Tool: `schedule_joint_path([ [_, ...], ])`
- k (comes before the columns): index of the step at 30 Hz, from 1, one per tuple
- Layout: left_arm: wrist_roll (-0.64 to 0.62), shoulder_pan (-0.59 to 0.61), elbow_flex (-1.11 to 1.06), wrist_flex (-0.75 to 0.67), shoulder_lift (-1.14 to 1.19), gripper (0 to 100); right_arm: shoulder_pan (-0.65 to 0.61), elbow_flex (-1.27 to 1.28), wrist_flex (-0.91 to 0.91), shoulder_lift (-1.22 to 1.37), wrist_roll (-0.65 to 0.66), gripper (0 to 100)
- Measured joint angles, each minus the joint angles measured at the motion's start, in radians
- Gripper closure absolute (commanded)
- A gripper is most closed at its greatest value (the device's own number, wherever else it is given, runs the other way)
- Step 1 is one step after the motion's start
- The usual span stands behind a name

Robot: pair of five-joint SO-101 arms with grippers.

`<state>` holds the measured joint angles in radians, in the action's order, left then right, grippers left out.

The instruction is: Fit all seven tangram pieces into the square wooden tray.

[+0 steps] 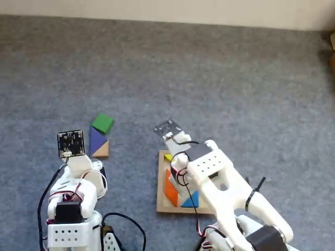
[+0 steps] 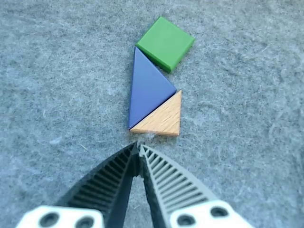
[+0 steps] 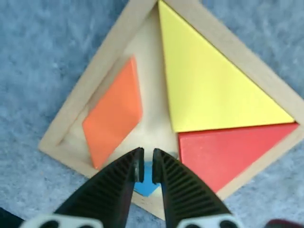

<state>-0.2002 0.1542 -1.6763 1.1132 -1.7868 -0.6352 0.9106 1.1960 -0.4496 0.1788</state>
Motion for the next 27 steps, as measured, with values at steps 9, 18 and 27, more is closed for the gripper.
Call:
schedule_joint_path([
  [9, 0.000, 0.000, 0.000, 0.000, 0.000, 100, 0.000, 0.046, 0.091, -0.213, 0.023, 95.5],
  [18, 0.000, 0.000, 0.000, 0.000, 0.000, 100, 0.000, 0.080, 0.069, -0.032, 0.106, 95.5],
  [27, 0.000, 0.000, 0.000, 0.000, 0.000, 100, 0.005, 0.064, -0.020, 0.123, 0.109, 95.7],
])
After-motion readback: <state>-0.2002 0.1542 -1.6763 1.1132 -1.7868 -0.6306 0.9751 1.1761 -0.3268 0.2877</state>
